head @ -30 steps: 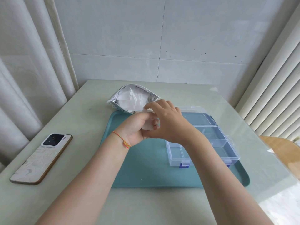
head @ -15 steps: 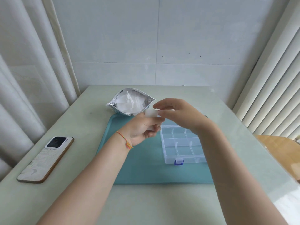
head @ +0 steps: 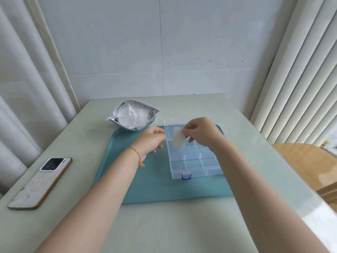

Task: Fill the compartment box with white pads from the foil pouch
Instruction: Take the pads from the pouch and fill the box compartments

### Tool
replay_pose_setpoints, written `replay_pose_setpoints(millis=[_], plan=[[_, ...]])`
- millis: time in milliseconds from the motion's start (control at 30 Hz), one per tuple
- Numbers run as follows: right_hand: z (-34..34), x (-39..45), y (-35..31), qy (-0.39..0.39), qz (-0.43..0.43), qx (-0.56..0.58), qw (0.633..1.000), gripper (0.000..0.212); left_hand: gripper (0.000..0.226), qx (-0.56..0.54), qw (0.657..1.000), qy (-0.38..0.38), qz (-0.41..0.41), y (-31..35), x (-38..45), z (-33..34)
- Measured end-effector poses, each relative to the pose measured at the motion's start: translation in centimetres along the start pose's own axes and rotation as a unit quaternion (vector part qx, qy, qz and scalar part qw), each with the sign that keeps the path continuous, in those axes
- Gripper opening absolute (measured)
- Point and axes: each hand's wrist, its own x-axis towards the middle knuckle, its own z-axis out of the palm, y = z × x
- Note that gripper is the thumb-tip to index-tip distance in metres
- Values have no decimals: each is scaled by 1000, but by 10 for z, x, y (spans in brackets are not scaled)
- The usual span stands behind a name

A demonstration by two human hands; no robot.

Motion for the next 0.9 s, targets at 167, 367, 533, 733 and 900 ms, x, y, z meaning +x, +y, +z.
replay_pose_setpoints(millis=[167,367,533,733,900], plan=[[20,12,6,-56,17,-83,995,10,39,11,999,-43,-14,-17,5,15],[34,22,13,-68,62,-157,983,13,43,-38,998,-53,-21,-24,8,14],[44,25,15,-49,84,-197,975,14,42,-41,997,-56,-21,-25,7,14],[46,20,9,-17,48,-325,945,21,41,-25,998,-54,-16,-25,6,15],[45,22,7,-68,-17,-285,956,14,39,-11,998,-53,-9,-20,4,12]])
